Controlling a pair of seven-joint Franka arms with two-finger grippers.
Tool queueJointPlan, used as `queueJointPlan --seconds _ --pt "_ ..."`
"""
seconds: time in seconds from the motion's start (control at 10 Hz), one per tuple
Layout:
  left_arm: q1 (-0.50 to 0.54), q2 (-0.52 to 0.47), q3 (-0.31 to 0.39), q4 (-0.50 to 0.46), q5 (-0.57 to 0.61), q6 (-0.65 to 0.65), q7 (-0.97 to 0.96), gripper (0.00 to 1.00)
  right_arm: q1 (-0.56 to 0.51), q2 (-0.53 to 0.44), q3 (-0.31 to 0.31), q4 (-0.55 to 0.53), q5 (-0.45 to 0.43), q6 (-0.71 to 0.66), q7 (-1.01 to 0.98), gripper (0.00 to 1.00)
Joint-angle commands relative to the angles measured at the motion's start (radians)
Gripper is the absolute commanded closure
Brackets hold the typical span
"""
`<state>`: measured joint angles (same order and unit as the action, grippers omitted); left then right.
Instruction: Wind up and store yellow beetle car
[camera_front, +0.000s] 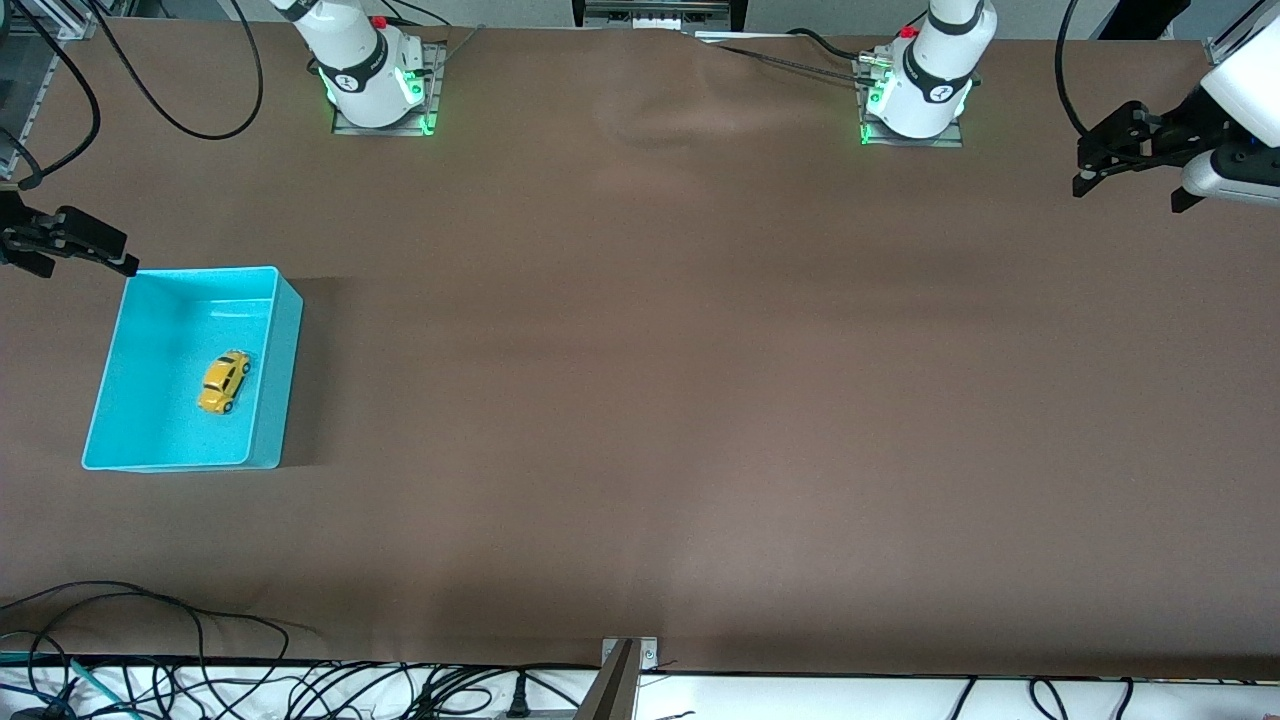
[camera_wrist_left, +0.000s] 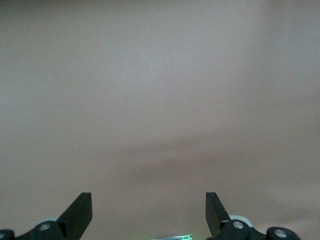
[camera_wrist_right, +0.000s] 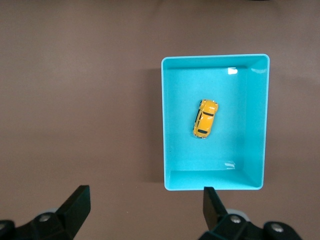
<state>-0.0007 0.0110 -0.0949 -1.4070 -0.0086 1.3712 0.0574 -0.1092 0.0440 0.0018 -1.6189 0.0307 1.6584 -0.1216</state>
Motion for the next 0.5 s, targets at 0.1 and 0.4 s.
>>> queueJointPlan --seconds 0.1,0.4 --pt "0.002 0.007 -0.003 0.025 -0.008 -0.018 -0.004 0.0 0.011 -0.029 -0.003 -0.022 0.0 -0.023 0.013 0.0" --pt "0.002 0.007 -0.005 0.025 -0.008 -0.018 -0.002 0.0 0.01 -0.029 -0.003 -0.019 -0.008 -0.035 0.013 0.0"
